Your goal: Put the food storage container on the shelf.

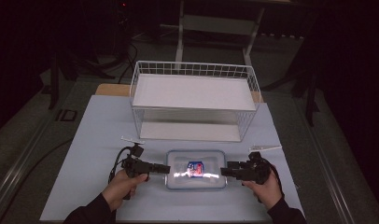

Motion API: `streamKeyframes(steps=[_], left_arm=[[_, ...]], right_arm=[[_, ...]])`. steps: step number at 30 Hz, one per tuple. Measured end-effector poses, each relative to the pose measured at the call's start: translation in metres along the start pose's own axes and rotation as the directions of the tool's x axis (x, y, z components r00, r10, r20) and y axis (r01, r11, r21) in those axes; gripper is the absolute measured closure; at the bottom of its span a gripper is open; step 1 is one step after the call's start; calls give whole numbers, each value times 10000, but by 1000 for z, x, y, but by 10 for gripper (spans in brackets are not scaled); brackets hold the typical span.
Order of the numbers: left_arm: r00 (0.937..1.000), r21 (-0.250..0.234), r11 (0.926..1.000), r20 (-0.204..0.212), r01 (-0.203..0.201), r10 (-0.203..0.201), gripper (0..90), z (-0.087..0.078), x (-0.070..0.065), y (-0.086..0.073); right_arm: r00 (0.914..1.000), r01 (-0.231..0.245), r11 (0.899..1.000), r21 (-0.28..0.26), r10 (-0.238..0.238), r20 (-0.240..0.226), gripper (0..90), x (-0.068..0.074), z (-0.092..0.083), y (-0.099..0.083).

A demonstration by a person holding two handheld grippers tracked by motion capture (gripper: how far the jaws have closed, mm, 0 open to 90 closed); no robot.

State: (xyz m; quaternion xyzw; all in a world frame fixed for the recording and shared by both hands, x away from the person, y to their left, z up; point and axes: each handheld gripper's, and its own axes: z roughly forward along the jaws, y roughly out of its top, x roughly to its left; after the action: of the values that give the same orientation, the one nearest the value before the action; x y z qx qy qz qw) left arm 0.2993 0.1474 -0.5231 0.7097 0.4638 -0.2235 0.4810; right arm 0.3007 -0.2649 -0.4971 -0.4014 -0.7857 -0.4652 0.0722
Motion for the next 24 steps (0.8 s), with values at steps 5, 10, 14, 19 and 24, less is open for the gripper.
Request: streamKeyframes(steps=[5, 10, 14, 19, 24], left_arm=[[9999, -1, 9999, 14, -158, 158, 567, -1, -1, -2], [9993, 52, 9993, -100, -360, 361, 568, -1, -5, -2], [9996, -4, 9997, -133, -249, 249, 575, -3, -6, -5], [9974, -112, 9976, -234, -690, 687, 583, -3, -13, -13], [9973, -26, 9974, -157, -724, 724, 584, -4, -11, -12]], right_arm=[[9970, -668, 9975, 213, 676, -375, 477, -6, 2, -1], [9889, -1174, 9922, 409, 1206, -869, 528, -9, 1, -2], [9905, -1247, 9922, -51, 1242, -584, 706, -6, -6, -4], [9902, -1313, 9913, 4, 1312, -481, 723, -2, -11, -5], [9906, -1233, 9916, 386, 1252, -543, 528, -3, 0, -5]])
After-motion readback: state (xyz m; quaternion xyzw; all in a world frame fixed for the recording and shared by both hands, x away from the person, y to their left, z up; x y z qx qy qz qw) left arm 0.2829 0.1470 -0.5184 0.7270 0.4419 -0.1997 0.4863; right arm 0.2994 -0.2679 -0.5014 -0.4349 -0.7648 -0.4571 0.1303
